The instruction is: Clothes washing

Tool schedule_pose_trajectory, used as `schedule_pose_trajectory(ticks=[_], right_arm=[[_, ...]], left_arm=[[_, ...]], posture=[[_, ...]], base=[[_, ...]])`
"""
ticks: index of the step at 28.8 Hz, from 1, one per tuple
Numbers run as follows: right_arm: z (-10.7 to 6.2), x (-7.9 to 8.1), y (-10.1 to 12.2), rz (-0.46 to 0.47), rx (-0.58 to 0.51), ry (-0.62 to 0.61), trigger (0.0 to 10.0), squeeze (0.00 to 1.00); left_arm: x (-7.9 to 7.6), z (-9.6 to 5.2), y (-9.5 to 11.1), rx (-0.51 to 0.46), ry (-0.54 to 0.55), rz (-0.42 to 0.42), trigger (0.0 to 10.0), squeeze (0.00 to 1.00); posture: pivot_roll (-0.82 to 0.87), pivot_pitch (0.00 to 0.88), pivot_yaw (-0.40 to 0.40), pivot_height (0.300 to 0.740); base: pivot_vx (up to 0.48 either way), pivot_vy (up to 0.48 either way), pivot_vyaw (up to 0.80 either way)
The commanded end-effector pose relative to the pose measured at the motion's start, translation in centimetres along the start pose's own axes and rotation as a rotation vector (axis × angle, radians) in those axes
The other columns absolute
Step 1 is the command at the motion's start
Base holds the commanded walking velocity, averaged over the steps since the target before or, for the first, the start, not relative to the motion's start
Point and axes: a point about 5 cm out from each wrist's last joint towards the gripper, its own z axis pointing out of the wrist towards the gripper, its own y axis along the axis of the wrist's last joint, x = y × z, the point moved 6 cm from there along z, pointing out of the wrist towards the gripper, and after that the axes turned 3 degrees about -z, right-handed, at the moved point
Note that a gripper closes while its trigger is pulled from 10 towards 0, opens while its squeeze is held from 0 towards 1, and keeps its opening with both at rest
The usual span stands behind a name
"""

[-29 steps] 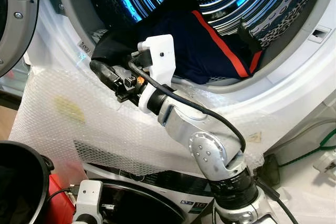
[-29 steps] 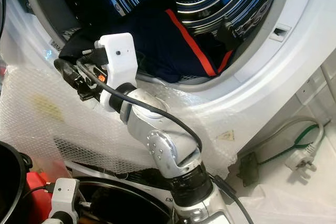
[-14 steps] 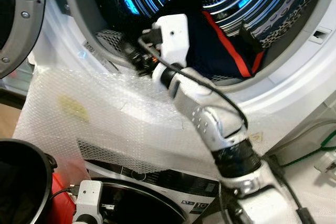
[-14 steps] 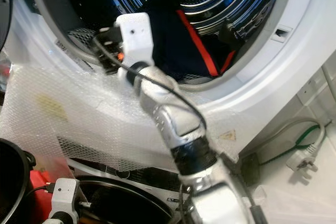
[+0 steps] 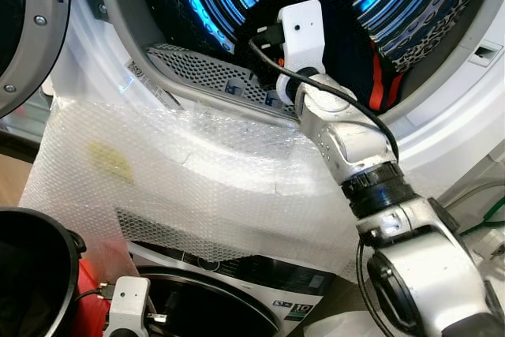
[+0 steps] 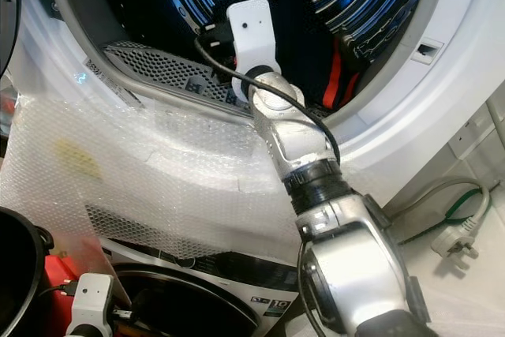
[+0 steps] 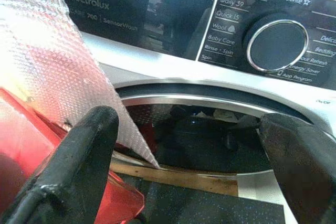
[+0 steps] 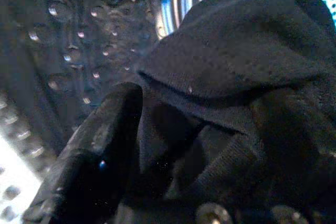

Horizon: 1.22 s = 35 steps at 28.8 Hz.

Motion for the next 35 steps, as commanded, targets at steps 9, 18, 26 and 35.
schedule_pose_trajectory(ticks=[9,18,26,35], right_arm=[[0.7,-3.5,4.0,-0.042,-0.038,-0.172,10.0,0.00],[0.1,-6.9,4.3,0.026,-0.036,-0.311,10.0,0.00],[0.6,-3.0,-0.1,0.094,0.057,-0.098,10.0,0.00],[0.7,1.8,0.1,0.232,0.016,0.169,10.0,0.00]], left_arm=[[-0.1,-0.6,-0.5,0.014,0.024,-0.011,10.0,0.00],[-0.1,-0.4,-0.3,0.010,0.033,-0.008,10.0,0.00],[-0.5,0.1,-0.2,0.024,0.003,0.003,10.0,0.00],[-0.4,0.4,0.0,0.033,-0.007,0.010,10.0,0.00]], posture=[[0.24,0.072,-0.216,0.740],[0.24,0.053,-0.215,0.740],[0.19,0.067,-0.186,0.740],[0.18,0.073,-0.173,0.740]], base=[[0.000,0.000,0.00],[0.000,0.000,0.00],[0.000,0.000,0.00],[0.000,0.000,0.00]])
